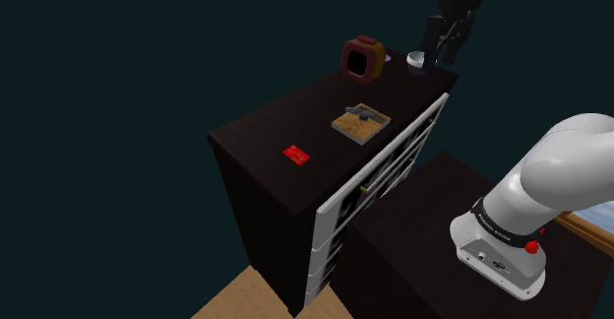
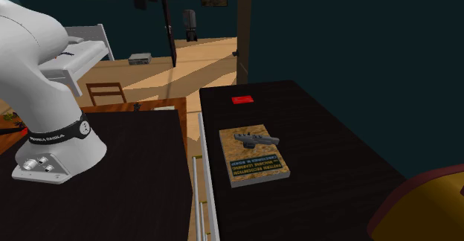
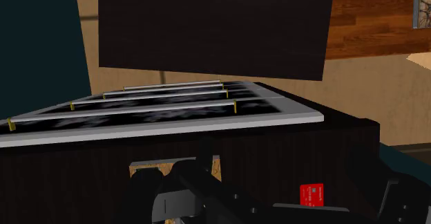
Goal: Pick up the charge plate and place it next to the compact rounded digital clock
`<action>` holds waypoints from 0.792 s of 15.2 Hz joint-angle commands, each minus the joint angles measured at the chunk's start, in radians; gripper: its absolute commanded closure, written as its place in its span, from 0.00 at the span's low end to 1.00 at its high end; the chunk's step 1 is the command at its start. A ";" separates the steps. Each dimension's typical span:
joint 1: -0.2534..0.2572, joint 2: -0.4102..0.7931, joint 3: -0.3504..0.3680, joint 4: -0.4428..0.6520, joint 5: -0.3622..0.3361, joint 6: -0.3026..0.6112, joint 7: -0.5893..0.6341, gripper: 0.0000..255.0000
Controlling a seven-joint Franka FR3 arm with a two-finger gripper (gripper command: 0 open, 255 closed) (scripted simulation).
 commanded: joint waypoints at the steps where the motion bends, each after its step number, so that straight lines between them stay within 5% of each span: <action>1: 0.000 0.000 0.000 0.000 0.000 0.000 0.000 0.00; 12: 0.064 0.027 0.145 -0.326 0.091 0.592 0.050 0.00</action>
